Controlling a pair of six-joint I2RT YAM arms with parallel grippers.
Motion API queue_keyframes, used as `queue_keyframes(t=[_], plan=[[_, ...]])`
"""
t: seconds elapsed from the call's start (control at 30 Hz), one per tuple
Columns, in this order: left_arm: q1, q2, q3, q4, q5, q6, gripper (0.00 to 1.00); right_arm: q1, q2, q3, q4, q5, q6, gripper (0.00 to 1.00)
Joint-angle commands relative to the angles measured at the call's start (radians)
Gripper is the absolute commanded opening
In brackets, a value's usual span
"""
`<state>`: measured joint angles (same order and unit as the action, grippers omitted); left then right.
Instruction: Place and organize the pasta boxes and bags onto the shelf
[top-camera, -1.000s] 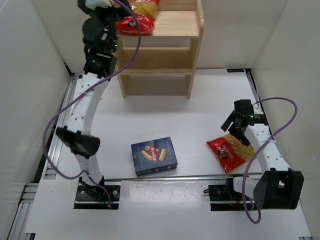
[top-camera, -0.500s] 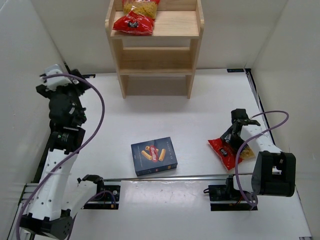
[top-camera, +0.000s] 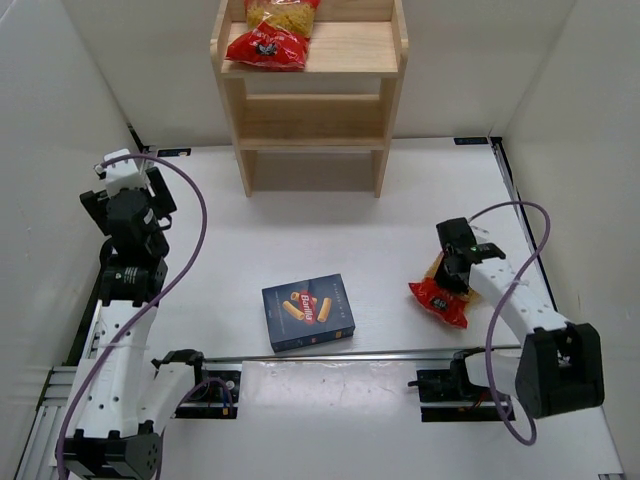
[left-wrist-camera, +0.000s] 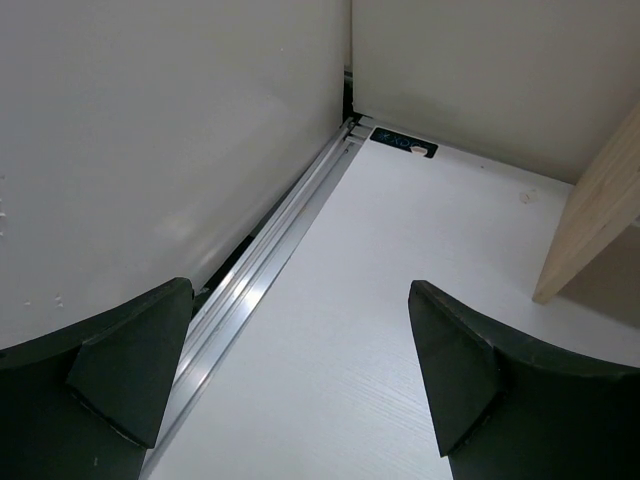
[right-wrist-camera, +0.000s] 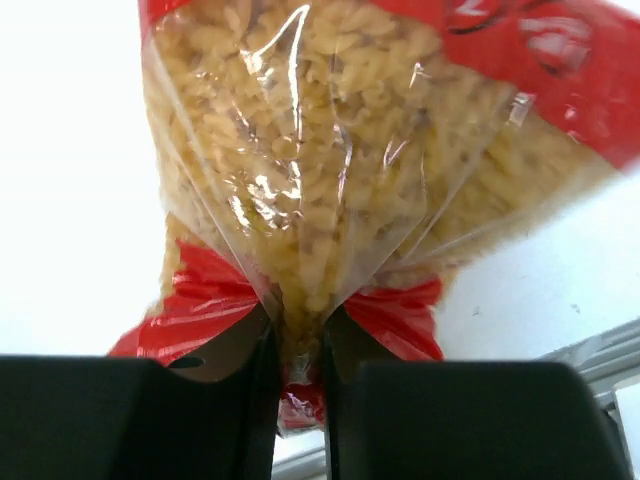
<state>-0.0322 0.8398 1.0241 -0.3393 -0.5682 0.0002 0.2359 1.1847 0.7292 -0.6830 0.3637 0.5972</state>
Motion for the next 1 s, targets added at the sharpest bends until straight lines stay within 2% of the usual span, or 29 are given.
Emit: queue_keyframes(t=[0.0,0.13,0.27,0.37,0.53,0.63,0.67,0.7,0.8,0.83,0.97], plan=[[0.020,-0.010,-0.001,-0.033,0.033,0.000,0.99,0.048,-0.135,0.094,-0.007,0.029,-0.071,0.00],[0.031,-0.019,-0.010,-0.043,0.054,0.000,0.99,0.068,-0.238,0.151,-0.016,0.029,-0.128,0.00],[0.052,-0.019,-0.010,-0.043,0.065,0.000,0.99,0.132,-0.267,0.272,-0.058,0.020,-0.232,0.00],[0.061,-0.019,-0.010,-0.052,0.074,0.000,0.99,0.173,-0.267,0.349,-0.102,0.069,-0.282,0.00],[0.061,-0.009,-0.001,-0.052,0.093,0.000,0.99,0.197,-0.223,0.652,-0.119,0.132,-0.411,0.00],[0.071,0.002,-0.001,-0.052,0.114,0.000,0.99,0.197,-0.154,0.882,-0.034,0.118,-0.563,0.00],[0.071,0.014,-0.015,-0.052,0.114,0.000,0.99,0.197,-0.105,0.942,-0.006,0.075,-0.638,0.00],[0.071,0.015,-0.028,-0.052,0.114,0.000,0.99,0.197,-0.074,1.073,0.020,0.046,-0.667,0.00],[0.071,0.024,-0.039,-0.052,0.114,0.000,0.99,0.197,0.070,1.271,0.112,-0.060,-0.753,0.00],[0.071,0.024,-0.039,-0.052,0.114,0.000,0.99,0.197,0.140,1.379,0.172,-0.071,-0.754,0.00],[0.071,0.033,-0.039,-0.061,0.114,0.000,0.99,0.206,0.295,1.578,0.360,-0.071,-0.754,0.00]])
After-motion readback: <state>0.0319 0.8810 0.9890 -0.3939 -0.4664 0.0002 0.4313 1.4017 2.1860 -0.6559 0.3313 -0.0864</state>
